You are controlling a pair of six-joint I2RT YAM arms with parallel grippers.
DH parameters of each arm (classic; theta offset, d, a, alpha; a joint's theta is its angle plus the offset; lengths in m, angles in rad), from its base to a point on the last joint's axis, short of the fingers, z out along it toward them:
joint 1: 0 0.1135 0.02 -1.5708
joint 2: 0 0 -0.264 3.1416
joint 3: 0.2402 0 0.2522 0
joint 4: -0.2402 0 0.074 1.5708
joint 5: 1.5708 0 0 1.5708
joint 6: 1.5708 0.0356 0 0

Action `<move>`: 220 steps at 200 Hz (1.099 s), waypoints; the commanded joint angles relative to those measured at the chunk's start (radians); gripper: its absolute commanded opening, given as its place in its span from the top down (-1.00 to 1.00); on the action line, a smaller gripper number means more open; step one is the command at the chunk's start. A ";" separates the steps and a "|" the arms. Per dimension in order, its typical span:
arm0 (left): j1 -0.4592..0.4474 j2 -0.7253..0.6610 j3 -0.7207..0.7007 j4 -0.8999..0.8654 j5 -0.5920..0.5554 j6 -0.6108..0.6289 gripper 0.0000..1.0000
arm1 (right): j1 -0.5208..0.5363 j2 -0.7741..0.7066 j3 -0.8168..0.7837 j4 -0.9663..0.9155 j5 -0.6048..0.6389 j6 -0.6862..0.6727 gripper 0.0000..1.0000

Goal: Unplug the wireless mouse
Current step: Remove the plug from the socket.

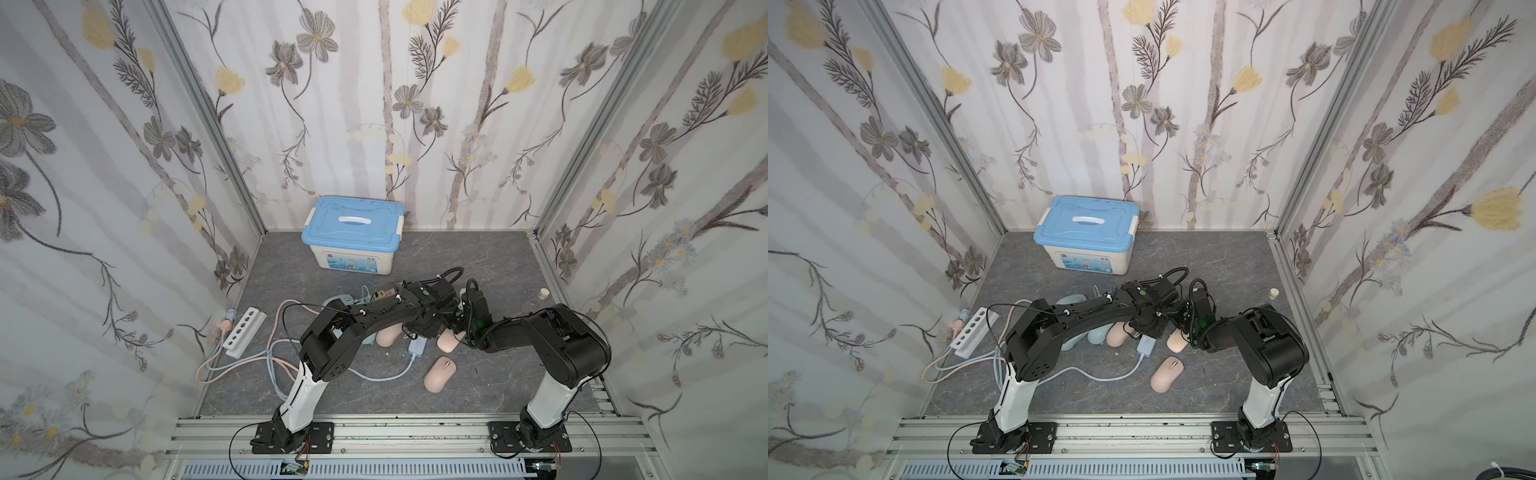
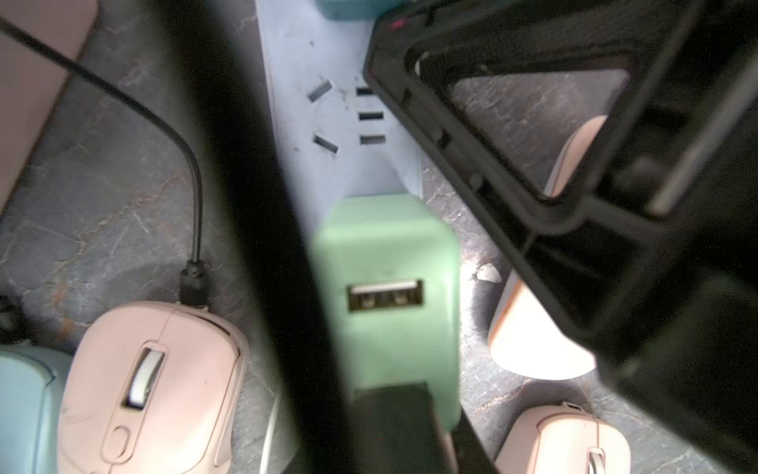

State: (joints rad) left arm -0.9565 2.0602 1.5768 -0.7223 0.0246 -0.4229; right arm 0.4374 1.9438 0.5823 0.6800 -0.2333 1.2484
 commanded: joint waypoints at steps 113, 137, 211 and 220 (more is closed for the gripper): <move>-0.058 0.011 0.096 -0.145 -0.040 0.049 1.00 | 0.019 0.023 0.011 -0.169 0.023 0.006 0.50; -0.087 -0.069 -0.050 0.053 -0.156 0.075 1.00 | 0.021 0.027 0.015 -0.173 0.023 0.011 0.49; -0.026 0.019 0.045 -0.033 0.165 0.059 1.00 | 0.029 0.021 0.024 -0.187 0.026 0.010 0.49; -0.006 0.031 0.067 -0.059 0.220 0.057 1.00 | 0.030 0.022 0.022 -0.189 0.026 0.009 0.48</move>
State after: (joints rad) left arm -0.9890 2.0678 1.5948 -0.7845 -0.0677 -0.4042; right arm 0.4629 1.9522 0.6102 0.6571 -0.2562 1.2594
